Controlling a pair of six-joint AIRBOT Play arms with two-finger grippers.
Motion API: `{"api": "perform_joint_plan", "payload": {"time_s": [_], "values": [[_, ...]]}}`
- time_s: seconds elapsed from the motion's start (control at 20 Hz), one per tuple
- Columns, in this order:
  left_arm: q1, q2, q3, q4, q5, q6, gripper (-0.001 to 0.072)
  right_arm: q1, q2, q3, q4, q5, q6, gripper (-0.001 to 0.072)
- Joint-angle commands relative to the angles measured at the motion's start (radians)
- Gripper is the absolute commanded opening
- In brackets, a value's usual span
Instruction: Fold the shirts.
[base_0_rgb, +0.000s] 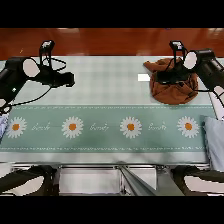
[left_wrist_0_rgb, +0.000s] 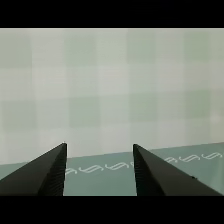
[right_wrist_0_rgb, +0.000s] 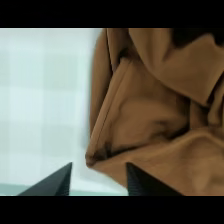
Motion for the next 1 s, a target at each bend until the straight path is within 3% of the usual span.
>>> {"api": "perform_joint_plan", "payload": {"time_s": [0.0, 0.15, 0.35, 0.55, 0.95], "values": [[0.002, 0.009, 0.000, 0.025, -0.125, 0.005, 0.0507, 0.000, -0.002, 0.024, 0.003, -0.135, -0.045, 0.0412], [-0.013, 0.085, -0.055, 0.021, -0.190, 0.027, 0.0507, -0.045, -0.069, 0.130, -0.060, -0.171, -0.024, 0.0411], [-0.018, 0.270, -0.261, 0.018, -0.168, 0.027, 0.0507, -0.175, -0.240, 0.295, -0.119, 0.017, -0.047, 0.0411], [-0.018, 0.362, -0.380, 0.018, -0.156, 0.014, 0.0507, -0.283, -0.343, 0.303, -0.119, 0.131, -0.052, 0.0410], [-0.018, 0.357, -0.381, -0.070, -0.035, -0.003, 0.0507, -0.317, -0.427, 0.303, -0.077, 0.066, -0.057, 0.0403]]}}
